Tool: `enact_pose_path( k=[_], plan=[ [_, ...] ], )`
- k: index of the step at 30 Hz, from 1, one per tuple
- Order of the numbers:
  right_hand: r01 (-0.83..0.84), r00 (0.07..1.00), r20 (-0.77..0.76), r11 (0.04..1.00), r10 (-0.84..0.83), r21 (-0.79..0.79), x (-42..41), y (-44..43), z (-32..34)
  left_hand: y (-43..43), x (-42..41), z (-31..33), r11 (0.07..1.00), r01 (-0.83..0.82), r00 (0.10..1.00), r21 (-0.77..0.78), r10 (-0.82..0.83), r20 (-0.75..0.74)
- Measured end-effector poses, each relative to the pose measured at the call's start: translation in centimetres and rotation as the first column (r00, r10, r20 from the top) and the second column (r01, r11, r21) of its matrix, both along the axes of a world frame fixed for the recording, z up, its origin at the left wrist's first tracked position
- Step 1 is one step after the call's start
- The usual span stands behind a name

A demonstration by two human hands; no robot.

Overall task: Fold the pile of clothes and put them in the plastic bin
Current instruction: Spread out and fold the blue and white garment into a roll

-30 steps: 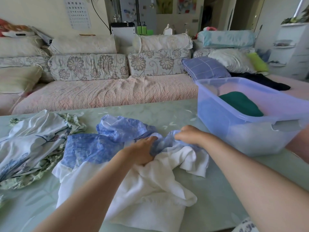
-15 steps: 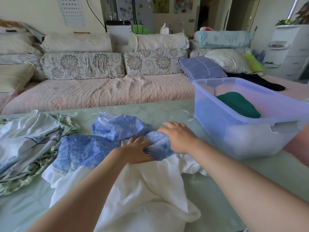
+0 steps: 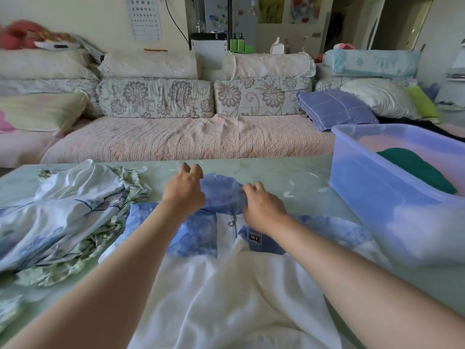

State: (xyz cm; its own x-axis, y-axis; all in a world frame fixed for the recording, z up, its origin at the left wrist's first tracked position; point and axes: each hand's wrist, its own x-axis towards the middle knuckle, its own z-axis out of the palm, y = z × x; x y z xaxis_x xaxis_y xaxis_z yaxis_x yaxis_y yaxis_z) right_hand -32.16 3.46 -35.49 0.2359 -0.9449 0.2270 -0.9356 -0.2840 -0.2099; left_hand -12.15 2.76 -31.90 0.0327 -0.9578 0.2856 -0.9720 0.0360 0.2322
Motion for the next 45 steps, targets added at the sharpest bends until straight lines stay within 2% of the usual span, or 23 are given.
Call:
enact_pose_path(
  k=[2,3,8,10,12,13,15,16,18,20,22,24,26,28,30,32,34,35,38,40,41,43,45],
  plan=[
    [-0.08,0.989,0.124,0.996,0.084,-0.041,1.4,-1.4,-0.5,-0.8,1.3,-0.2,0.997,-0.058,0.998,0.058,0.059,-0.021],
    [-0.12,0.983,0.137,0.992,0.124,-0.033,2.1,-2.1,-0.6,-1.0,1.9,-0.4,0.989,-0.07,0.997,0.127,0.071,-0.006],
    [-0.176,0.983,-0.02,0.962,0.184,0.211,5.2,-5.4,-0.6,-3.3,4.0,-1.9,0.858,-0.175,0.982,0.483,0.119,0.145],
    [-0.166,0.976,-0.103,0.959,0.193,0.229,6.3,-6.9,-0.3,-5.1,4.6,-2.3,0.837,-0.117,0.992,0.535,0.073,0.103],
    [-0.12,0.985,-0.105,0.977,0.14,0.179,6.9,-8.3,-0.1,-5.7,4.7,-1.4,0.87,-0.05,0.999,0.49,0.053,0.007],
    [-0.073,0.996,-0.043,0.987,0.08,0.147,6.8,-9.0,0.0,-5.4,4.6,-0.8,0.902,0.001,0.988,0.431,0.065,-0.138],
    [0.083,0.975,0.2,0.992,-0.101,0.095,6.4,-10.3,0.4,-5.2,4.6,-0.1,0.942,0.09,0.905,0.323,0.058,-0.42],
    [0.181,0.924,0.326,0.98,-0.198,0.082,6.0,-10.8,0.7,-5.2,4.9,0.2,0.961,0.103,0.876,0.256,0.034,-0.481],
    [0.305,0.828,0.465,0.947,-0.314,0.095,5.6,-11.5,0.9,-4.9,5.6,0.6,0.983,0.079,0.887,0.164,0.006,-0.462],
    [0.311,0.854,0.37,0.929,-0.366,0.202,5.7,-10.7,1.1,-4.6,6.4,0.6,0.984,0.069,0.894,0.167,0.013,-0.447],
    [0.285,0.905,0.242,0.921,-0.35,0.267,6.1,-9.4,0.6,-3.8,7.2,0.3,0.966,0.061,0.934,0.25,0.033,-0.356],
    [0.225,0.948,0.196,0.964,-0.249,0.139,6.8,-8.3,0.0,-2.9,8.0,-0.2,0.937,0.026,0.967,0.348,0.064,-0.245],
    [0.164,0.983,0.085,0.986,-0.162,-0.025,7.7,-7.4,-0.2,-2.0,8.8,-0.4,0.92,-0.027,0.989,0.391,0.081,-0.122],
    [-0.004,1.0,0.0,0.995,0.004,-0.102,9.1,-6.5,-0.5,-0.8,9.4,-0.2,0.888,-0.052,0.997,0.456,0.07,-0.024],
    [-0.244,0.97,-0.039,0.967,0.242,-0.072,10.7,-5.8,-1.1,0.3,9.9,0.1,0.857,0.004,0.995,0.515,0.047,-0.087],
    [-0.349,0.933,-0.041,0.927,0.357,0.136,11.8,-4.8,-1.4,1.2,10.6,0.3,0.836,0.058,0.978,0.545,0.063,-0.201],
    [-0.302,0.924,-0.146,0.907,0.355,0.293,12.2,-4.4,-1.7,1.8,11.7,0.3,0.82,0.042,0.986,0.57,0.056,-0.154],
    [-0.277,0.911,-0.22,0.913,0.349,0.3,12.2,-4.1,-1.6,2.2,12.0,0.4,0.819,0.049,0.993,0.571,0.022,-0.117],
    [-0.28,0.871,-0.365,0.943,0.327,0.177,12.5,-3.6,-0.7,3.3,12.8,0.7,0.82,0.069,0.997,0.569,-0.034,-0.072],
    [-0.299,0.838,-0.457,0.952,0.298,0.071,12.8,-3.5,-0.3,3.8,13.1,1.7,0.862,0.083,0.996,0.5,-0.052,-0.075],
    [-0.275,0.846,-0.466,0.961,0.257,0.031,12.8,-3.7,-0.1,3.9,13.4,2.2,0.9,0.078,0.995,0.43,-0.043,-0.092],
    [-0.184,0.908,-0.386,0.983,0.162,-0.022,12.8,-4.0,0.4,3.8,13.9,3.6,0.948,0.034,0.994,0.317,0.002,-0.112],
    [-0.102,0.963,-0.255,0.992,0.081,-0.068,12.6,-4.5,1.2,4.0,14.6,5.4,0.931,-0.031,0.999,0.363,0.025,0.02]
  ],
)
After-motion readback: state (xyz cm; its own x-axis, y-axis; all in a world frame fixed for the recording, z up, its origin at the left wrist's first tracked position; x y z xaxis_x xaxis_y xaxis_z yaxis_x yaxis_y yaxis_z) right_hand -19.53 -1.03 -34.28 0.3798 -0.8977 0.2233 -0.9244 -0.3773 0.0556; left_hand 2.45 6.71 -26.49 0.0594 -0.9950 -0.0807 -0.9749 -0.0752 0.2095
